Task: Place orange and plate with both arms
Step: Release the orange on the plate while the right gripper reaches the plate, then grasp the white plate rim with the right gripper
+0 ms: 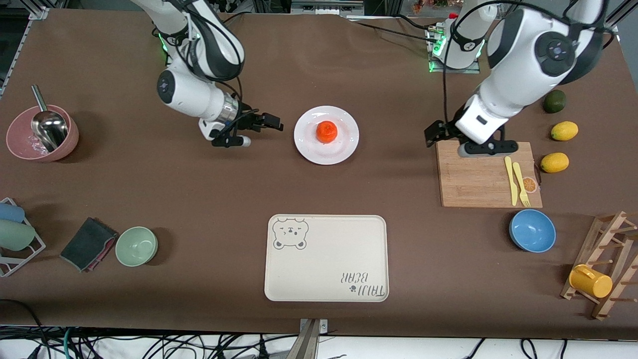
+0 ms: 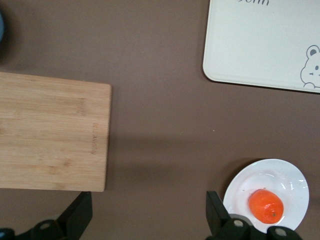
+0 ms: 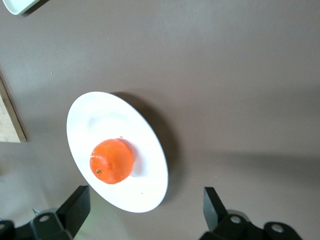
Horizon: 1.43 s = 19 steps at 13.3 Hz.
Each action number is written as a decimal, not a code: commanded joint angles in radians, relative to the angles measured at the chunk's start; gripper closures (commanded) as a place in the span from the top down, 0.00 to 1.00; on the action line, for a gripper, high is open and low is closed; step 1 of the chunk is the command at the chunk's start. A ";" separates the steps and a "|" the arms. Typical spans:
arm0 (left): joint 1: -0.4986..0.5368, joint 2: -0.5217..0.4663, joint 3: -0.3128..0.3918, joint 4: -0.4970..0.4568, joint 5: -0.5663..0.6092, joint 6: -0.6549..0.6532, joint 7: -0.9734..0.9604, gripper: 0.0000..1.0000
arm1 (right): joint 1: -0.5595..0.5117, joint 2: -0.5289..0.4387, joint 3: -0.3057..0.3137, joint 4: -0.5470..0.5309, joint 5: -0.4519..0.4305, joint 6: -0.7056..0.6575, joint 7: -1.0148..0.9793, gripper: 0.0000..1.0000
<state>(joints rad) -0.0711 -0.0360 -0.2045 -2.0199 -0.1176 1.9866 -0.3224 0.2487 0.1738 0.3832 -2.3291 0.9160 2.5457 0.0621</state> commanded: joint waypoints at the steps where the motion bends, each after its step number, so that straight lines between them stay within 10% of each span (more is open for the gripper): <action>1: 0.008 -0.077 0.035 0.004 0.114 -0.086 0.032 1.00 | -0.011 0.065 0.090 -0.003 0.136 0.132 -0.027 1.00; 7: 0.008 -0.073 0.158 0.228 0.119 -0.354 0.201 1.00 | -0.009 0.202 0.112 0.024 0.463 0.185 -0.364 1.00; 19: 0.036 0.100 0.171 0.435 0.112 -0.397 0.190 1.00 | 0.054 0.351 0.109 0.168 0.477 0.196 -0.436 0.96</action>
<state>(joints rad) -0.0500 -0.0006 -0.0315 -1.6669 -0.0200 1.6152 -0.1409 0.2992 0.5127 0.4888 -2.1793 1.3715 2.7254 -0.3421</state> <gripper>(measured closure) 0.000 0.004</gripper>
